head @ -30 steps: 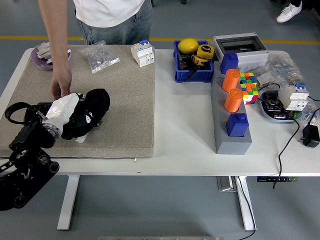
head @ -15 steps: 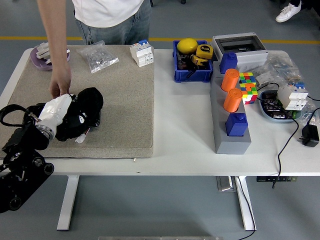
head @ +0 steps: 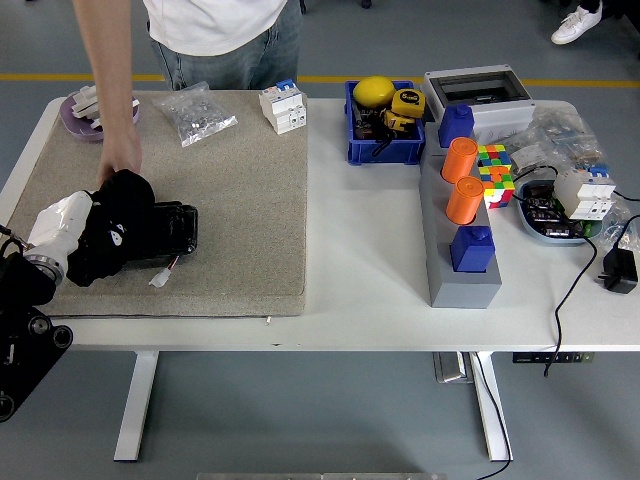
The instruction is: Pick the rag up,wipe the panel,place it on the desk
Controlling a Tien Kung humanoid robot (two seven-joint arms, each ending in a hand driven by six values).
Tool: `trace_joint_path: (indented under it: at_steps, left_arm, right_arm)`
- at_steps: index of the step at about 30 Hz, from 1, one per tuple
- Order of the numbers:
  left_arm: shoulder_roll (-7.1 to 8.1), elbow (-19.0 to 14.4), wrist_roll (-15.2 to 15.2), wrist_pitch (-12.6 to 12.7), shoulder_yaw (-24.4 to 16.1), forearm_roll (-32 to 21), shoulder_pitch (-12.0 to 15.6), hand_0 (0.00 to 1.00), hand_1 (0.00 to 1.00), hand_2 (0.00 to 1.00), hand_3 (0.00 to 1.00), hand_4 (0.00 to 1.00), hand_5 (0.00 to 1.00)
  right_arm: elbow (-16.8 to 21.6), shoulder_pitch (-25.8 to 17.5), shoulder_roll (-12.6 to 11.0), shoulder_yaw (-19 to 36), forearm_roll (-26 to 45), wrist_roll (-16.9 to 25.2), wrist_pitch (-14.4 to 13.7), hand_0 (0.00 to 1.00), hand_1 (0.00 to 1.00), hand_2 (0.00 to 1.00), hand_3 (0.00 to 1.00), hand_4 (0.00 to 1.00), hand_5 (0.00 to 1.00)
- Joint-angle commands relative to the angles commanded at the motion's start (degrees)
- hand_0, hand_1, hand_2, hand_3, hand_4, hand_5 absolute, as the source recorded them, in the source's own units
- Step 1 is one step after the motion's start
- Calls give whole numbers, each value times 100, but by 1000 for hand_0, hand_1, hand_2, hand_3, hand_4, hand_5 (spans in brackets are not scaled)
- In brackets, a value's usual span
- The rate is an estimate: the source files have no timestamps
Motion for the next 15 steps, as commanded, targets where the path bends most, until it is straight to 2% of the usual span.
trace_joint_path:
  at_steps: [15]
  left_arm:
    - [220, 260, -3, 34, -654, 174, 210, 212, 152, 525, 529, 335, 2]
  right_arm:
    - [5, -4, -2, -17, -18, -12, 1, 740, 661, 732, 732, 997, 580]
